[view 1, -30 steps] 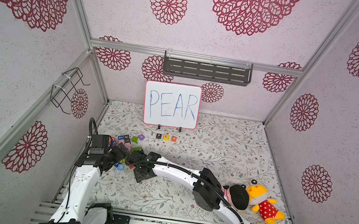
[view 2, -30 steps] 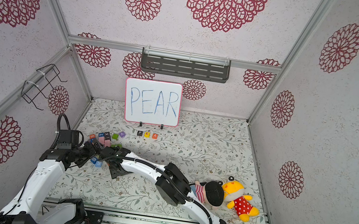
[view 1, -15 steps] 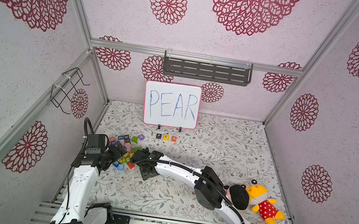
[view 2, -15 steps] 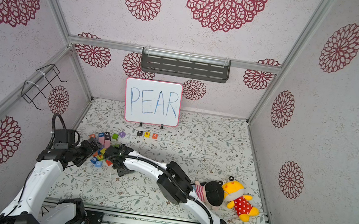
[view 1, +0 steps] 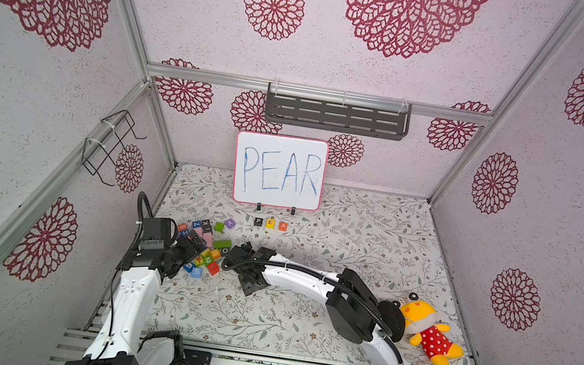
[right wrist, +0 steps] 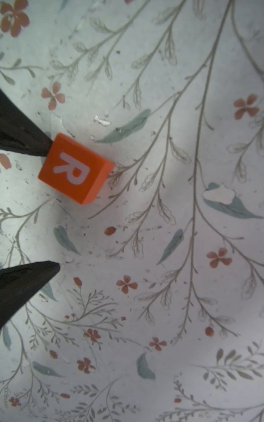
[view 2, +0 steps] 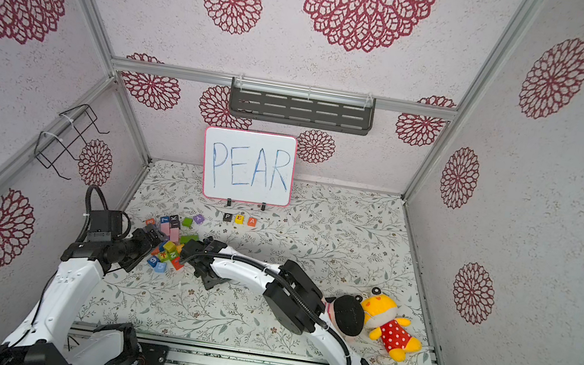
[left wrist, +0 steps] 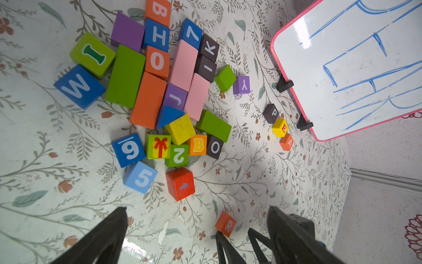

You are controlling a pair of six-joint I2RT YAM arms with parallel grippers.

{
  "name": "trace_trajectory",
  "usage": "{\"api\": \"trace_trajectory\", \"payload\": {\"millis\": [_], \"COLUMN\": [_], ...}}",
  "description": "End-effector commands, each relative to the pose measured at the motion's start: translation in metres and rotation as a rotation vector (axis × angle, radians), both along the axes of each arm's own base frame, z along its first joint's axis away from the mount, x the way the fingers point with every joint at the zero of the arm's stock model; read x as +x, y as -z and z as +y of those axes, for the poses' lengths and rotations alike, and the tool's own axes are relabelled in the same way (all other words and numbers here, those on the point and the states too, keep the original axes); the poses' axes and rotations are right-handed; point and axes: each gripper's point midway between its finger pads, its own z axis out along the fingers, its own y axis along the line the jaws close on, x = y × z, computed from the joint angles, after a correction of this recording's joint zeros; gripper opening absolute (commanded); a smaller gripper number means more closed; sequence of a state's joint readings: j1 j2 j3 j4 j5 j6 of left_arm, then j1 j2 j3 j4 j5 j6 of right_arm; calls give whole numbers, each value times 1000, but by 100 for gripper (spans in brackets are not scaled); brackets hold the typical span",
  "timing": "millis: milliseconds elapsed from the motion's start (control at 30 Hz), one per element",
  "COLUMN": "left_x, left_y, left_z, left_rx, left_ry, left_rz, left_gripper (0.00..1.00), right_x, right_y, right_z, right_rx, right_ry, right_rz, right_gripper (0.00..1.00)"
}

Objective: Spell the uppercase word “pear” with letter blocks
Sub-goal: Move the letter block to the center of the board, then pick up the letter block from the center of the board.

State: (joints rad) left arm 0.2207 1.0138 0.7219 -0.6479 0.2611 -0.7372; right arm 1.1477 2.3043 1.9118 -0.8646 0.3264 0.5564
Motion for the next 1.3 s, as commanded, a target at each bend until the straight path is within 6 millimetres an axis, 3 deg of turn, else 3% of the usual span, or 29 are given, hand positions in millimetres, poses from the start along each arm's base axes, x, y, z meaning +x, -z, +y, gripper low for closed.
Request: {"api": "trace_trajectory", "payload": {"millis": [0,133,267,500,667,933,1267], "left_x": [8,7,7,6,5,5,4], "left_y": [-9,-9,-7,-7,-10,-11,-11], "left_z": [3,2,0,0,2,3,3], "left_rx": [-1,-13,-23,-18,-13,-10,-7], "left_ry": [-8,-10,-6,9,4,3,0], "left_rz": [-29,-20,-9,-6,-21,-27,-23], "left_gripper": [98,98,98,98,98,98,98], "right_x": [20,16,4,19,31,25,26], "right_y": [-28,-42,-60,-50,-33,-9,-4], "right_z": [-10,-9,9,33,32,23,16], "right_rx": [36,63,227,268,217,181,188], "right_ry": [27,33,100,137,160,182,204], "right_rz": [-45,-43,-3,-6,1,51,55], "right_gripper": [75,74,75,75,74,62,36]}}
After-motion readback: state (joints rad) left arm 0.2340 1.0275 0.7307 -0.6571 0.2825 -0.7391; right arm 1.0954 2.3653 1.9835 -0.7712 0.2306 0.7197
